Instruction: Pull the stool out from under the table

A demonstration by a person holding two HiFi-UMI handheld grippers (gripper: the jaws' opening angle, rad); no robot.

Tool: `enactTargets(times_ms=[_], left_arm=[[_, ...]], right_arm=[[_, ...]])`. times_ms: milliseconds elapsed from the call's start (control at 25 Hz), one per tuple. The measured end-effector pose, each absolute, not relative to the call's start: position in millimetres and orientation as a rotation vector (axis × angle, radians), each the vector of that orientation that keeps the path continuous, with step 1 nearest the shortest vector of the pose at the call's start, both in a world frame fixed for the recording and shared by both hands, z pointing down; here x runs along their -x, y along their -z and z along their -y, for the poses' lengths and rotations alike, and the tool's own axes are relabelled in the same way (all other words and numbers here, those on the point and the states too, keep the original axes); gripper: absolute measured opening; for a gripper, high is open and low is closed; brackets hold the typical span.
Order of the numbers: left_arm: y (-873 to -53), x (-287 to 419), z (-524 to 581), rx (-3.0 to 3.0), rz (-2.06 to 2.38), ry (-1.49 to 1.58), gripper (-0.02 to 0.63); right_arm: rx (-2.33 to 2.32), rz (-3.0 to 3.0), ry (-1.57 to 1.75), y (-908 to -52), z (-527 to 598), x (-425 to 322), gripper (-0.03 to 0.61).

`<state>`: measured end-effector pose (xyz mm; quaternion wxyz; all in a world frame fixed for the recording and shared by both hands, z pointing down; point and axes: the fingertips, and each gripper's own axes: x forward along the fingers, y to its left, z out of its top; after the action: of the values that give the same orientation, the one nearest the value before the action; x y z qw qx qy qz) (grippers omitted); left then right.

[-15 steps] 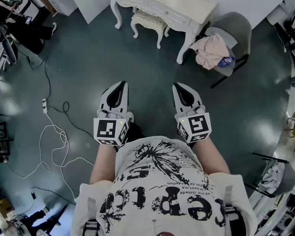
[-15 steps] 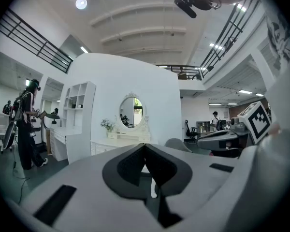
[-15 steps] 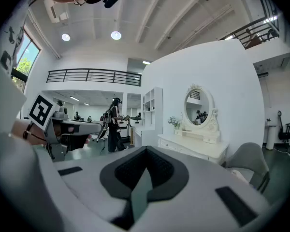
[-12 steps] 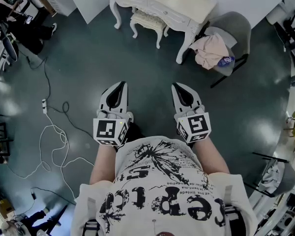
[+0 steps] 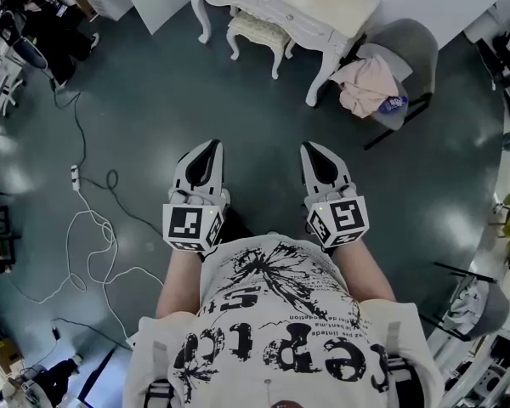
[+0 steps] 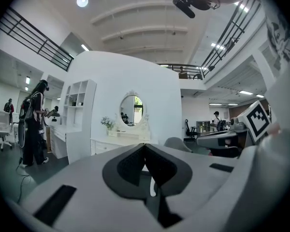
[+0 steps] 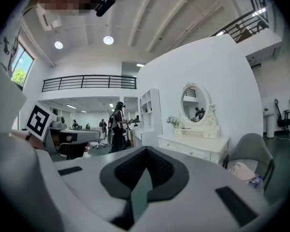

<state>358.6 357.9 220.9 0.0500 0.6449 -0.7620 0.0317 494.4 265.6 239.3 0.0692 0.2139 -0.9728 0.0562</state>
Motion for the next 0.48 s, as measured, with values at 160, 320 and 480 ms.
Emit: enactTargets(times_ms=[160, 320, 480], left_arm=[[-226.6, -345.8, -358.7, -1.955, 2.315, -0.078, 0.017], [-231.2, -314.6, -355.2, -1.967, 2.296, -0.064, 0.017], [-236.2, -259.8, -341.3, -1.979, 2.271, -0.07, 0.017]], right_arm=[[-0.652, 2.914, -0.133, -243.3, -265.3, -482.7, 0.017], [-0.676, 2.888, -0.129, -249.8, -260.8, -452.4, 0.017], [-0.743, 2.859, -0.143, -255.1, -240.8, -404.9, 0.018]])
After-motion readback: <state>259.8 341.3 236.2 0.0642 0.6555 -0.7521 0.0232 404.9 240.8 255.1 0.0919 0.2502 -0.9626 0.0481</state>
